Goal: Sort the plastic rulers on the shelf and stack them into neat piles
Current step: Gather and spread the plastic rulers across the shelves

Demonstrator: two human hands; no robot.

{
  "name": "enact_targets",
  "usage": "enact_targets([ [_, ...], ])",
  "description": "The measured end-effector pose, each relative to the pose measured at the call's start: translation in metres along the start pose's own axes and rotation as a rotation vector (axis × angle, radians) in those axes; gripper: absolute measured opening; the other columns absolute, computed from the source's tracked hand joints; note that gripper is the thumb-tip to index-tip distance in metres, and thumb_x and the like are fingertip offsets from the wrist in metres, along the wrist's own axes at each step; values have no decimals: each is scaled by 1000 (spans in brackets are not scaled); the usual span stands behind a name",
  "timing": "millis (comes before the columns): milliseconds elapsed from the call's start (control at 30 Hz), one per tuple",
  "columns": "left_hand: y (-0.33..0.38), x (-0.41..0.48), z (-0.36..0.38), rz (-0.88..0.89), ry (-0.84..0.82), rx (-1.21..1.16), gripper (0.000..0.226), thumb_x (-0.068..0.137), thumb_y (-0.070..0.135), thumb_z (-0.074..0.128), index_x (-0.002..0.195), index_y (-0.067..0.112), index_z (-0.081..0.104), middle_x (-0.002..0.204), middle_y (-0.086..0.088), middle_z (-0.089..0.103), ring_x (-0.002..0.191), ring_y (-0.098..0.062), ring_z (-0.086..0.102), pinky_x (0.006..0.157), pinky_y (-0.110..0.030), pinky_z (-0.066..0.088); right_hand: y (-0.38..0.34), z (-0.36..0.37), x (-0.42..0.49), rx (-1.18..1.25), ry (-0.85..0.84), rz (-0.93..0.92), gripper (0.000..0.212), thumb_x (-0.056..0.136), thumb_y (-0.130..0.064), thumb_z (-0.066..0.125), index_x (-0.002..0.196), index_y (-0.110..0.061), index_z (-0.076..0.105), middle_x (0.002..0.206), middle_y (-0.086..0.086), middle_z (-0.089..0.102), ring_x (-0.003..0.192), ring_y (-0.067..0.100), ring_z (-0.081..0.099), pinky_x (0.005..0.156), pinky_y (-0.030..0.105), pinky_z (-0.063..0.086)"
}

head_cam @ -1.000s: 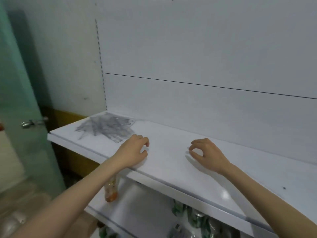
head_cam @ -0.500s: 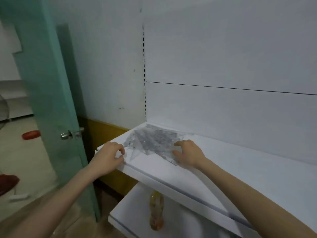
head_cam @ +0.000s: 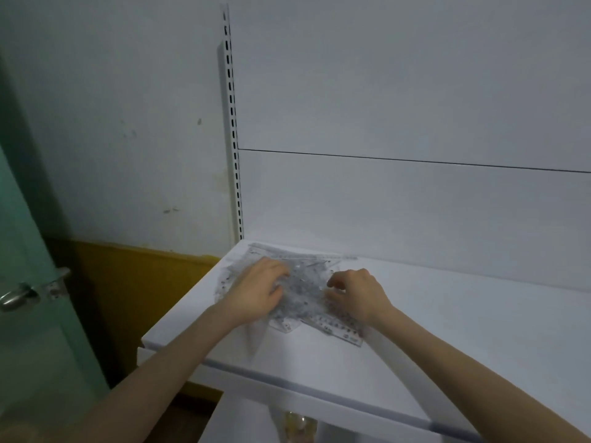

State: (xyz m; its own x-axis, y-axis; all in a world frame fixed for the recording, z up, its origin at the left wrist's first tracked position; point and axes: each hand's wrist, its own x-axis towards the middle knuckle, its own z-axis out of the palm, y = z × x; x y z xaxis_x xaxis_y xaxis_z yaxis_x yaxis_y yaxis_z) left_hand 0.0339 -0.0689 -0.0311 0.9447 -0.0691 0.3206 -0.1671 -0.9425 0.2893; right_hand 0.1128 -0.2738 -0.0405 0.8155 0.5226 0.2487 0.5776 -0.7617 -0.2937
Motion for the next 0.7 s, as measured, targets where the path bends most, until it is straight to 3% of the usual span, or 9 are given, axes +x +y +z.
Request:
enact_targets([
  [200, 8, 39, 14, 59, -212, 5, 58, 85, 15, 53, 141, 23, 41, 147, 0, 39, 136, -19, 33, 113, -33, 26, 7, -9, -9, -82, -46, -126, 21, 91, -25, 55, 105, -21, 70, 103, 2, 72, 96, 24, 62, 79, 34, 50],
  [300, 11, 50, 15, 106, -323, 15, 45, 79, 19, 56, 123, 28, 57, 122, 0, 60, 111, -19, 55, 93, -38, 47, 10, -14, -14, -38, -80, -129, 24, 88, -40, 59, 104, -24, 69, 102, -2, 71, 94, 20, 62, 79, 34, 50],
  [367, 12, 52, 13, 152, -303, 24, 37, 80, 14, 60, 114, 28, 64, 112, 4, 64, 101, -14, 58, 86, -33, 49, 12, -16, -15, -7, -105, -114, 32, 85, -46, 64, 108, -24, 66, 106, -2, 69, 97, 19, 61, 81, 35, 50],
  [567, 11, 48, 2, 341, -269, 54, 22, 92, 26, 58, 111, 25, 70, 105, 9, 70, 96, -9, 61, 88, -34, 49, 18, -23, -14, 128, -123, -83, 37, 81, -25, 72, 117, -16, 67, 107, 1, 71, 97, 12, 65, 86, 25, 51],
  [700, 18, 36, -6, 470, 25, 24, 41, 94, 37, 37, 109, 16, 68, 100, 1, 70, 92, -16, 63, 80, -34, 52, 16, -30, -13, 125, -187, -46, 51, 76, -29, 77, 124, -18, 62, 107, -1, 67, 89, 8, 56, 79, 17, 43],
])
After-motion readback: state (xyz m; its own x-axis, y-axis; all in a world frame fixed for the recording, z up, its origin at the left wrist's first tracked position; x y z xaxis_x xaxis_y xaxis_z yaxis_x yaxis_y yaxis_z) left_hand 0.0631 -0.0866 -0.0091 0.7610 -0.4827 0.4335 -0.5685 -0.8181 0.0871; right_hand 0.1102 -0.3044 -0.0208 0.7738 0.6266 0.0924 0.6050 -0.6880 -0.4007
